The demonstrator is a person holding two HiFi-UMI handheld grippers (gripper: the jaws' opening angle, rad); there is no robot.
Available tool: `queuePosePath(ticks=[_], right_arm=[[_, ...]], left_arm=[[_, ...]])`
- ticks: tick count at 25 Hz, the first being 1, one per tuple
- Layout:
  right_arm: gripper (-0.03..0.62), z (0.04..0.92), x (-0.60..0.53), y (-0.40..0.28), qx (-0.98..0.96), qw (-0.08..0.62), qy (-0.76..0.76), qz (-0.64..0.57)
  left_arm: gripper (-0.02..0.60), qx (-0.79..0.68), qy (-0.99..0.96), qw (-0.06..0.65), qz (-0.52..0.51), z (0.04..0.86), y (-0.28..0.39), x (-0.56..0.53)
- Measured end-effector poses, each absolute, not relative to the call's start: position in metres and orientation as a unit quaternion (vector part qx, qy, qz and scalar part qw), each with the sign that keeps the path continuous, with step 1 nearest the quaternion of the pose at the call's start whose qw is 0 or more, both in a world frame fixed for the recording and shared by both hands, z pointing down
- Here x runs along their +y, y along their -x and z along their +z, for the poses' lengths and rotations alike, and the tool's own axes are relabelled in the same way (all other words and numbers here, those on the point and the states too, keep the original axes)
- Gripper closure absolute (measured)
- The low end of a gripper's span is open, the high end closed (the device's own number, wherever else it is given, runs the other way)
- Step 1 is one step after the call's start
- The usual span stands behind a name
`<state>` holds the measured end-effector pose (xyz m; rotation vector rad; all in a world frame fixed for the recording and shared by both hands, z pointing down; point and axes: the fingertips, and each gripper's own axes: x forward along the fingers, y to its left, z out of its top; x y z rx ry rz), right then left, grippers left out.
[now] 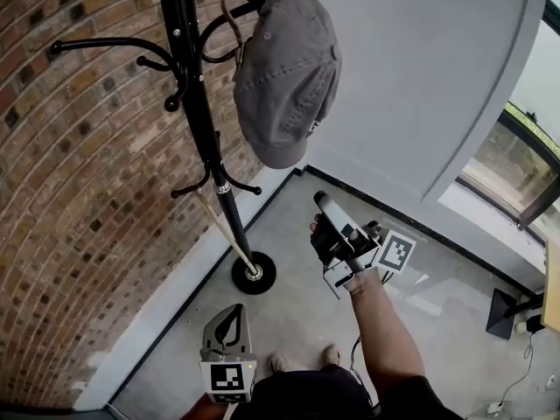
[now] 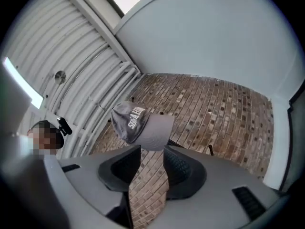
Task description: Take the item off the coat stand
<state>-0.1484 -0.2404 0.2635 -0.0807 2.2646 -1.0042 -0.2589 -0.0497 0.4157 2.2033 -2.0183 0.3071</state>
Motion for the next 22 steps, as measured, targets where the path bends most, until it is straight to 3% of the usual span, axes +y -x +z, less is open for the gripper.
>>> queuePosePath(ticks=[11,22], right_arm=[[0.419,0.260,-0.326,0.163,0.806,0.401,-0.116,-0.421],[0.416,0.210,-0.321,0.175,0.761,0.424,-0.304,-0.387]], left_arm=[[0.557,-0.720,-0.672,0.085,0.153,0.411,0.248,-0.069],[0.555,-0.763,-0.616,0.095,0.171,0.409,0.246,-0.086]])
